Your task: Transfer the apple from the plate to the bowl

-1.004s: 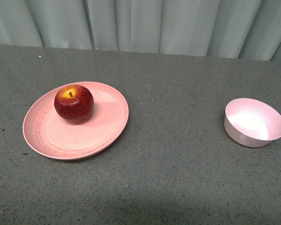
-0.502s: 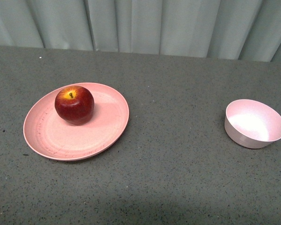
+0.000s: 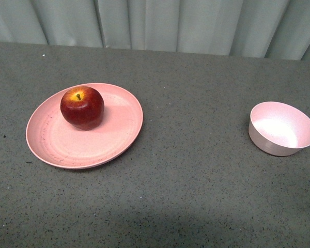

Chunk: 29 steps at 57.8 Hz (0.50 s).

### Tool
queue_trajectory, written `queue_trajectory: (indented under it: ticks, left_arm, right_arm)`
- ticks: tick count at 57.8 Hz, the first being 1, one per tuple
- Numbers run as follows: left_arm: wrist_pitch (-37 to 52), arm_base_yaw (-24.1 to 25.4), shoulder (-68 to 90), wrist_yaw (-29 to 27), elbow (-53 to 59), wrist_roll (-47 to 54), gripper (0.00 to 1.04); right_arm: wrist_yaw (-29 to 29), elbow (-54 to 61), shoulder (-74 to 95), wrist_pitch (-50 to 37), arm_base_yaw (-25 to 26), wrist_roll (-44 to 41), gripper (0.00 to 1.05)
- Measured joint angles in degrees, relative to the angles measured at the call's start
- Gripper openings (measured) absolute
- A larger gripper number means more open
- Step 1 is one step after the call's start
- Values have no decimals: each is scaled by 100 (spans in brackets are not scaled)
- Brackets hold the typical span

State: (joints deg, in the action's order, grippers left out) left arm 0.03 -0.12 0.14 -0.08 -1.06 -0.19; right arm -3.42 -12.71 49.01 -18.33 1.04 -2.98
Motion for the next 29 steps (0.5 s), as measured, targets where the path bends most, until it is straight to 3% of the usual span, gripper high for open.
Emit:
queue_trajectory:
  ticks: [9, 29]
  left_arm:
    - [0, 0, 0, 0, 0, 2, 98]
    - [0, 0, 0, 0, 0, 2, 98]
  right_arm:
    - [404, -800, 1749, -205, -17, -188, 95]
    - [730, -2688, 4588, 527, -496, -973, 95]
